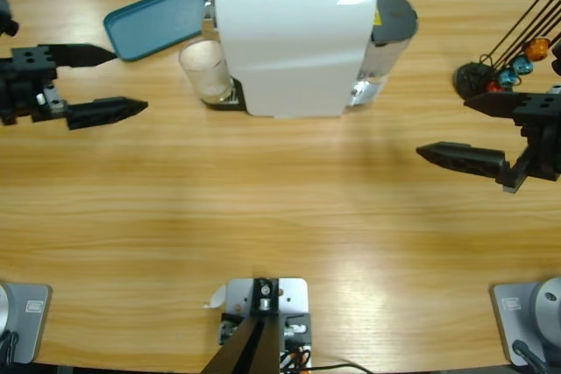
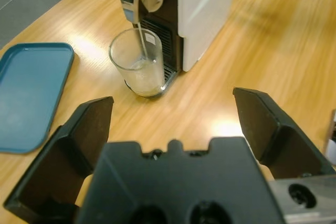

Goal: Pour coffee

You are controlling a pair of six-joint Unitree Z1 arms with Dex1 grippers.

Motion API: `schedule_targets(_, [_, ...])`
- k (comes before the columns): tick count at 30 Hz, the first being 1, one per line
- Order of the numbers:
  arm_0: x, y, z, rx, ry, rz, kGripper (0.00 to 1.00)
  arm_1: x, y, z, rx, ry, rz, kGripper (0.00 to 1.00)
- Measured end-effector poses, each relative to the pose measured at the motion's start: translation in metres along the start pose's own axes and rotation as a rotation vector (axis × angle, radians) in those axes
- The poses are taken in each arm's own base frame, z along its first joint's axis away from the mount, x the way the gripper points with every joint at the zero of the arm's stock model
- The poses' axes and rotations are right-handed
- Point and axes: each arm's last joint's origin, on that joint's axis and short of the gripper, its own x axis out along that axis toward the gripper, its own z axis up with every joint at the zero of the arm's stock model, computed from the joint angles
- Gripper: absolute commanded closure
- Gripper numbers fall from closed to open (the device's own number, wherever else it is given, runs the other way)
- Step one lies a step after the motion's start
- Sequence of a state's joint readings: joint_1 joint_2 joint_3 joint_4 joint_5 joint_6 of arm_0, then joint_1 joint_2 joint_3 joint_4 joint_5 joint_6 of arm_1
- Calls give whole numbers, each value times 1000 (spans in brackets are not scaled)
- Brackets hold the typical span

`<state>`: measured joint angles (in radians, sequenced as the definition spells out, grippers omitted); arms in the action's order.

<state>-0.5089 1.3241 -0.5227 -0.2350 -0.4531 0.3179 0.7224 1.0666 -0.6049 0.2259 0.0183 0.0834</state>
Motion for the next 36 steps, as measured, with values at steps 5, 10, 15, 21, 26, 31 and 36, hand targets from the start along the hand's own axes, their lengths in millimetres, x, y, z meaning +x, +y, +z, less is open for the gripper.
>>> schedule_targets(5, [28, 17, -3, 41, -15, -9, 0, 0, 0, -1, 0, 12, 0, 0])
schedule_targets(10, [51, 31, -8, 57, -50, -48, 0, 1, 0, -1, -5, 16, 1, 0])
schedule_targets(15, [72, 43, -14, 78, -78, -50, 0, 6, 0, -1, -9, 35, 0, 0])
schedule_targets(21, [92, 50, -22, 89, -96, -74, 0, 8, 0, -1, -10, 47, -1, 0])
schedule_targets(26, [101, 53, -28, 82, -88, -84, 0, 9, 0, -1, -10, 51, -2, 0])
schedule_targets(31, [107, 55, -29, 90, -106, -99, 0, 9, 0, -1, -10, 51, -2, 0])
schedule_targets(36, [111, 57, -28, 98, -119, -100, 45, 12, 0, -1, -10, 61, 1, 0])
